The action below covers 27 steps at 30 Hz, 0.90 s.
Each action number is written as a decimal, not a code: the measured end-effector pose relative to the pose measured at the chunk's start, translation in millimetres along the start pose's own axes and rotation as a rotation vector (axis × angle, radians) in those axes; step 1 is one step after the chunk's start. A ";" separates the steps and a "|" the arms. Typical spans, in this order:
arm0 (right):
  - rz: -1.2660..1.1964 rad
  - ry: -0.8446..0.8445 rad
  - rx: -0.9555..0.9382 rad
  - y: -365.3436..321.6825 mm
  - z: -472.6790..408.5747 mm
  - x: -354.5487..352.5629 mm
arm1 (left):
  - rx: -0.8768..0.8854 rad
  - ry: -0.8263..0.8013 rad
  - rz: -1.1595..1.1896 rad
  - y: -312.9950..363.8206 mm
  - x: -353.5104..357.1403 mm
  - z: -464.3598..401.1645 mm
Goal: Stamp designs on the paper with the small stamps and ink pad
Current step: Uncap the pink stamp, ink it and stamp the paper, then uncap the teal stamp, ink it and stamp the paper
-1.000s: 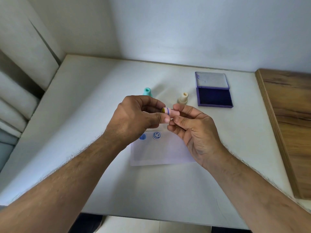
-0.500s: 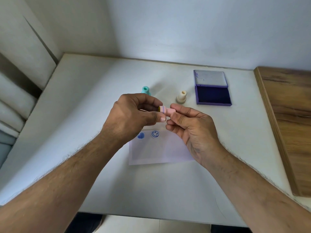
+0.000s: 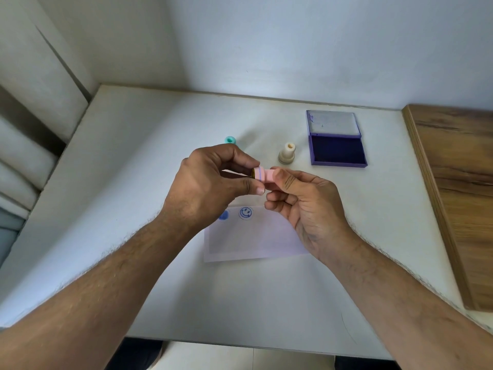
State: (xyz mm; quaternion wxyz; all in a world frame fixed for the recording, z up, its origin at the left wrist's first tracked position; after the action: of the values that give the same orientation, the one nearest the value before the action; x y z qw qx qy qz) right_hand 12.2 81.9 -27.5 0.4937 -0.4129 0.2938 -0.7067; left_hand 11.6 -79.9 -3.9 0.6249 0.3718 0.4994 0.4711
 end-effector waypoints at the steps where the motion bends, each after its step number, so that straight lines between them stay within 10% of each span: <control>1: 0.009 0.004 -0.003 0.3 0.0 0.0 | 0.006 0.008 -0.001 -0.2 0.0 0.3; 19: -0.079 0.064 0.018 -9.0 -5.2 5.0 | -0.131 -0.067 -0.559 9.2 -20.3 2.3; 27: 0.887 0.241 -0.583 -25.7 -13.3 10.1 | -0.100 -0.114 -0.632 6.1 -18.6 5.6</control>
State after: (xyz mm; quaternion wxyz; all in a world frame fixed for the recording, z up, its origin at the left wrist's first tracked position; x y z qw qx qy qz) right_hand -12.8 81.2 -9.8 0.5724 -0.2850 0.6782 -0.3622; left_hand 14.6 -96.0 8.1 0.7849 0.1928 0.5303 0.2561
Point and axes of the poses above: each hand's wrist, its own z-axis away from the middle knuckle, its own x-axis out of the palm, y = z × x, the point moved 1 cm from there along -z, towards the middle knuckle
